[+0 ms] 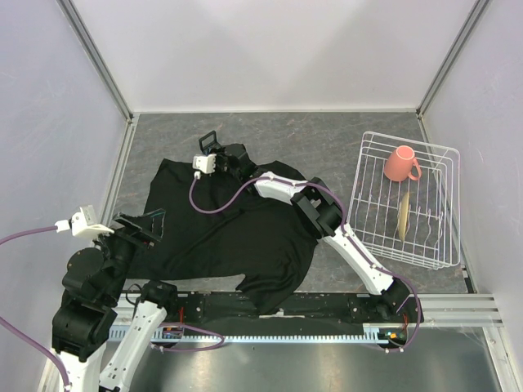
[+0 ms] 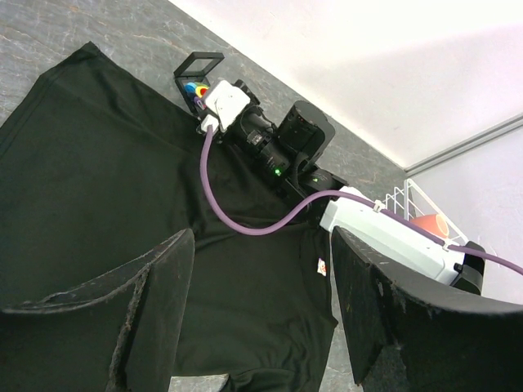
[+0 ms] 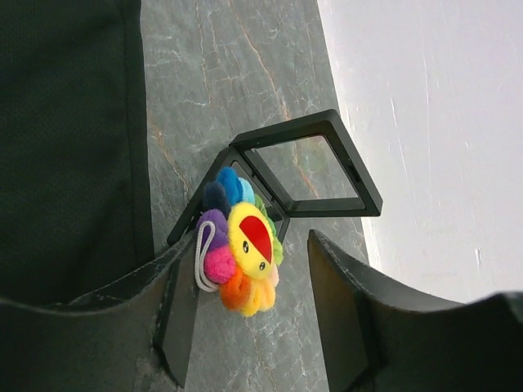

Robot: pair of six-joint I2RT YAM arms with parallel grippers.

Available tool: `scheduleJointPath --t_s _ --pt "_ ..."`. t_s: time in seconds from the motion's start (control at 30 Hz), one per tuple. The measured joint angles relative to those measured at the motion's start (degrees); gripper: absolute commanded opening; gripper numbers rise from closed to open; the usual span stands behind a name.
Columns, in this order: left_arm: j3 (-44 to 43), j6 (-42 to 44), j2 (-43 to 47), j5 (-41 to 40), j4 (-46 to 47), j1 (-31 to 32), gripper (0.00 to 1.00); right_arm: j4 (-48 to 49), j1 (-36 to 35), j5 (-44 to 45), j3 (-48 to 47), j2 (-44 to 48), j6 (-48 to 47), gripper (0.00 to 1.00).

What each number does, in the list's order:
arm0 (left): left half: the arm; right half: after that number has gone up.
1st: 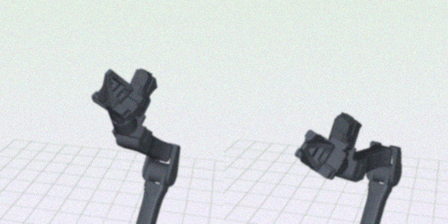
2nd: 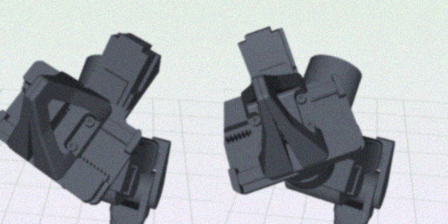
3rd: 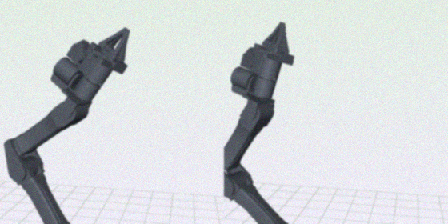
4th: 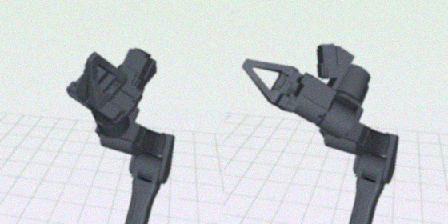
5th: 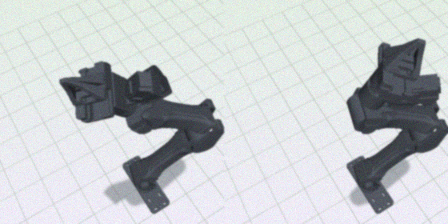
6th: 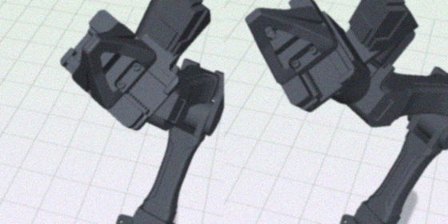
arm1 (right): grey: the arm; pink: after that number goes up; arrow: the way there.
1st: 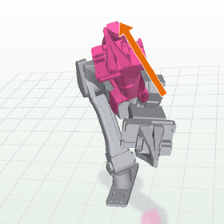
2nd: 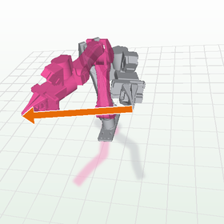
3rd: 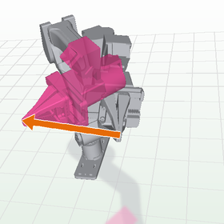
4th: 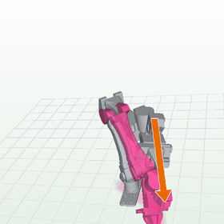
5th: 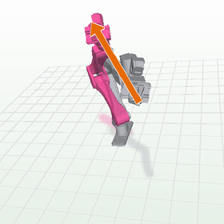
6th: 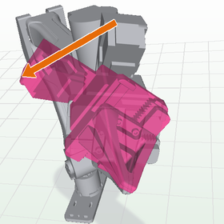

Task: Remove the brooch from the garment

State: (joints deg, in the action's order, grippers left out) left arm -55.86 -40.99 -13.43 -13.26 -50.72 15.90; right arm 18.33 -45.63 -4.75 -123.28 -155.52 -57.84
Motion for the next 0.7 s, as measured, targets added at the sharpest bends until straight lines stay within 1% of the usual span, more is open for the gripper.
scheduleJointPath --t_s 0.03,0.13,0.33,0.43,0.7 --pt "0.0 -0.02 0.0 0.0 0.02 0.0 0.75 0.02 0.0 -0.13 -0.02 0.02 0.55 0.66" --pt "0.0 -0.02 0.0 0.02 0.02 -0.02 0.75 -0.2 0.0 -0.81 -0.04 0.48 2.84 0.71" --pt "0.02 -0.02 0.0 0.31 0.0 -0.02 0.74 -1.77 -0.02 -2.38 0.13 2.45 7.15 0.77" --pt "0.02 -0.02 0.0 0.37 -0.02 -0.02 0.74 -2.21 -0.02 -3.06 0.26 3.96 9.22 0.82" --pt "0.83 -0.04 0.0 1.36 -0.17 0.0 0.74 -2.84 0.24 -2.8 0.26 6.36 16.31 0.84"
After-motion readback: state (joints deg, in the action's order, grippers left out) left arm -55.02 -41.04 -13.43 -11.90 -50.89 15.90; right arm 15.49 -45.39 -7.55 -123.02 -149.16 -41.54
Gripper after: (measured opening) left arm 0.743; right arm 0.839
